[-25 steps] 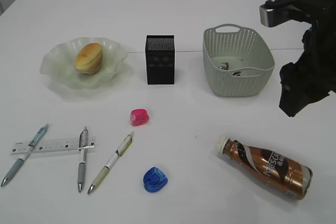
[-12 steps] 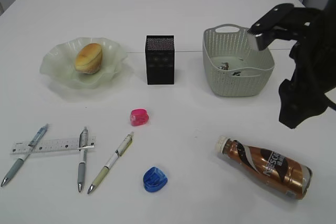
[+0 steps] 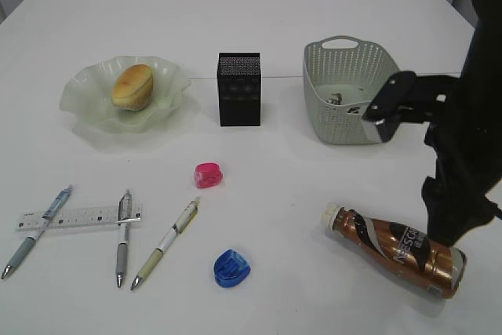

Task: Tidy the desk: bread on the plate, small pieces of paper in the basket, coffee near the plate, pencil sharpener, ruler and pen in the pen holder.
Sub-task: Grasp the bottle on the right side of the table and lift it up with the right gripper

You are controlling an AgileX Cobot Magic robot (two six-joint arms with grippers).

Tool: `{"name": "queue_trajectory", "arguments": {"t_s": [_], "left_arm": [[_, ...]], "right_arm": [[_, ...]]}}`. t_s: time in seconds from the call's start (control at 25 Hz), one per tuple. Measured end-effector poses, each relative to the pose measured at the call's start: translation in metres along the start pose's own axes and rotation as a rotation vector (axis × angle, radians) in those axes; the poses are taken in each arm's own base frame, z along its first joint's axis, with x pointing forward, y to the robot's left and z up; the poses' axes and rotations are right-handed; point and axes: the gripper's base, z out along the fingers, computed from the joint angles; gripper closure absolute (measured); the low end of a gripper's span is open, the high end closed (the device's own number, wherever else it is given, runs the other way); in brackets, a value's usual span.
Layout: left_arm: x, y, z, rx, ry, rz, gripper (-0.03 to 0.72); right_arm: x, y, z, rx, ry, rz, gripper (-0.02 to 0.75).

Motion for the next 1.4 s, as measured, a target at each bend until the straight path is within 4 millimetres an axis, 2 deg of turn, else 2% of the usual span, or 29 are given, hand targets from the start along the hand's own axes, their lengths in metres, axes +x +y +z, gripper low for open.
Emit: {"name": "queue_trajectory", "arguments": {"t_s": [0.16,1.0,1.2,1.4], "left_arm": [[0.000,0.000,0.000,0.000,0.000,0.000,0.328],[0.000,0.000,0.000,-0.005,-0.005,0.002,0.328],[-0.001,0.000,0.000,-0.005,-0.009,0.003,0.328],[-0.001,0.000,0.000,-0.005,-0.010,0.003,0.328]], "right_arm": [[0.009,0.007,0.017,-0.041,0.057,-0.004,0.158],[0.008,0.010,0.019,-0.071,0.043,0.049,0.158],[0.005,0.009,0.027,-0.088,0.066,0.054,0.156],[0.000,0.001,0.038,-0.046,0.067,0.110,0.113]]}}
